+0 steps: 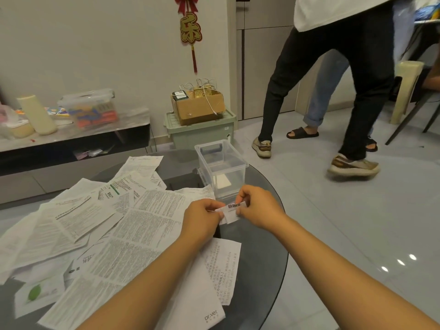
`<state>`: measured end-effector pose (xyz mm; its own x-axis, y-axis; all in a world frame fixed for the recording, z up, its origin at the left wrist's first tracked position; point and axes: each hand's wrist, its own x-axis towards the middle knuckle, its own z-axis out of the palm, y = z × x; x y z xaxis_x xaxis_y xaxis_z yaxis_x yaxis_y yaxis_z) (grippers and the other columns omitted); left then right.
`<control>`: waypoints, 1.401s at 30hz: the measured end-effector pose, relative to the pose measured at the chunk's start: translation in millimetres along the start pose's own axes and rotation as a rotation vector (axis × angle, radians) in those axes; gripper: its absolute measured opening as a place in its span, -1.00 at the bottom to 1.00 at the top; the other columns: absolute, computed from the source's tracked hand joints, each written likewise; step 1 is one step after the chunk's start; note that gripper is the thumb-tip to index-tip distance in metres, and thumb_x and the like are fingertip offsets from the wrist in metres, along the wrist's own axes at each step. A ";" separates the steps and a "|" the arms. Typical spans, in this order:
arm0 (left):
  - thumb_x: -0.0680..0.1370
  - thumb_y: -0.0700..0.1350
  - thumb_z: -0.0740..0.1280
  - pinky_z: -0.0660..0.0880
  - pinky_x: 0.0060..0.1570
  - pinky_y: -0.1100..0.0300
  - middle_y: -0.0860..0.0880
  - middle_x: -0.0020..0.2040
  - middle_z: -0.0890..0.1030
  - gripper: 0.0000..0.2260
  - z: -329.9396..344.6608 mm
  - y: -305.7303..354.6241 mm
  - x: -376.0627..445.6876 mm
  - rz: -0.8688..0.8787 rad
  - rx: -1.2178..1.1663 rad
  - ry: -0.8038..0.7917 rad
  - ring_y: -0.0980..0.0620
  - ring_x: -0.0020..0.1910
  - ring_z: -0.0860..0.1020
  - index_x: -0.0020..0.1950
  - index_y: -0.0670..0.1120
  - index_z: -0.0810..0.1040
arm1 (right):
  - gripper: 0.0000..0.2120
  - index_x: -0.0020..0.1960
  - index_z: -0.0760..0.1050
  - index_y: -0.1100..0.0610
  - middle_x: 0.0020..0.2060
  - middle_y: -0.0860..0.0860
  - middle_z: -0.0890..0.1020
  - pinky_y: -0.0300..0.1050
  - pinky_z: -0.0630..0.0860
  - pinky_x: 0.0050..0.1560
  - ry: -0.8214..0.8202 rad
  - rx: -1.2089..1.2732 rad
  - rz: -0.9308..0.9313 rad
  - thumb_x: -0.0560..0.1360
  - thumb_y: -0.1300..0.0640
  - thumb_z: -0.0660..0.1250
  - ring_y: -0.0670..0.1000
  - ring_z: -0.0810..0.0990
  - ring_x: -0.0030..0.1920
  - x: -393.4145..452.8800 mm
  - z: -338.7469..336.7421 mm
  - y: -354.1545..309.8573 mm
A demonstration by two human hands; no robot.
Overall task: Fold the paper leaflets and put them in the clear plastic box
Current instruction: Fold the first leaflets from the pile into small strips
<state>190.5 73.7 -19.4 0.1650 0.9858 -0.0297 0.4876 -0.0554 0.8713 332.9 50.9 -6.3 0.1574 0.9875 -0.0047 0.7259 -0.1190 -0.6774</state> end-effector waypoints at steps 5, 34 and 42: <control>0.50 -0.32 0.30 0.46 -0.23 0.35 0.00 -0.19 0.65 -0.76 -14.7 4.6 -5.9 0.038 -0.051 -0.002 0.09 -0.22 0.56 0.04 -0.07 0.65 | -0.76 -0.23 0.40 -0.02 -0.17 0.11 0.61 -0.17 0.46 -0.20 0.037 0.129 -0.071 0.42 0.28 0.37 -0.01 0.50 -0.23 -1.7 -1.7 -6.6; 0.59 -0.16 0.25 0.47 -0.22 0.24 -0.07 -0.03 0.64 -0.83 -69.1 0.1 -27.2 -0.144 -0.463 -0.119 0.07 -0.17 0.52 0.09 -0.11 0.61 | -0.80 -0.22 0.46 0.16 -0.13 0.10 0.64 -0.29 0.56 0.01 -0.064 0.570 -0.328 0.44 0.42 0.35 -0.17 0.62 -0.11 -13.1 1.5 -27.0; 0.57 -0.18 0.28 0.63 -0.24 0.12 -0.18 -0.03 0.66 -0.86 -71.1 4.4 -28.5 -0.410 -0.751 -0.254 -0.08 -0.09 0.64 0.10 -0.15 0.53 | -0.79 -0.26 0.46 0.19 -0.07 0.07 0.66 -0.31 0.55 -0.07 -0.173 0.709 -0.351 0.44 0.44 0.34 -0.17 0.62 0.06 -22.1 0.3 -33.1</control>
<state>127.0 56.6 20.1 0.3294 0.8357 -0.4394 -0.1252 0.4999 0.8570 305.1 33.0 16.0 -0.1488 0.9640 0.2204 0.1076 0.2373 -0.9655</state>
